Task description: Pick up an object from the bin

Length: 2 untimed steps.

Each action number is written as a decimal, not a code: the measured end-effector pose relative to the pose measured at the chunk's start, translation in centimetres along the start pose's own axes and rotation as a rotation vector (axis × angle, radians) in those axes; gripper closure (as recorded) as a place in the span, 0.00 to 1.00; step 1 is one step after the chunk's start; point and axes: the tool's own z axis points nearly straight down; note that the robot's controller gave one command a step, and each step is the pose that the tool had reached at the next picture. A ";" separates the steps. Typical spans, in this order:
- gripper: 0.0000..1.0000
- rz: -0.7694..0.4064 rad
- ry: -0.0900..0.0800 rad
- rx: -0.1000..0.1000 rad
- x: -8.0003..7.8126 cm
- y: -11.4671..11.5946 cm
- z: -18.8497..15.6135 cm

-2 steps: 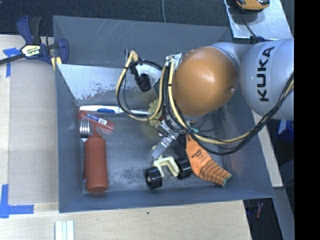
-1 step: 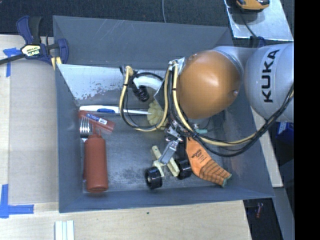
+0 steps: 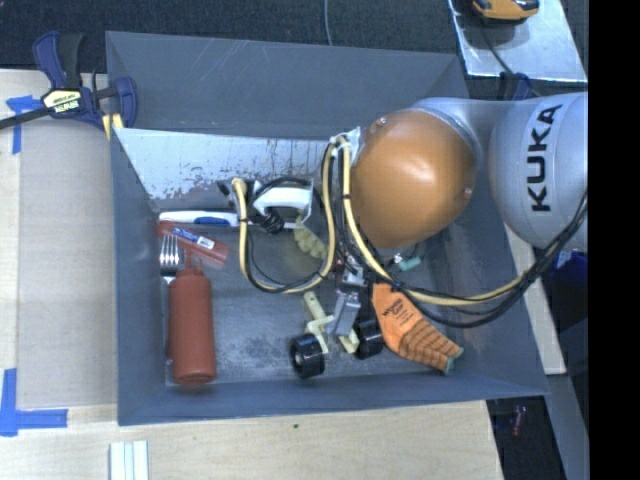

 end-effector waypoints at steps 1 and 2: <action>0.00 -0.249 -0.009 -0.004 -2.6 2.0 2.1; 0.00 -0.246 -0.003 0.001 -1.6 -0.8 2.0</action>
Offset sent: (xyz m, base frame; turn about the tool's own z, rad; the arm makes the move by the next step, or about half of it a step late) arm -0.0099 0.0160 -0.0191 -0.2502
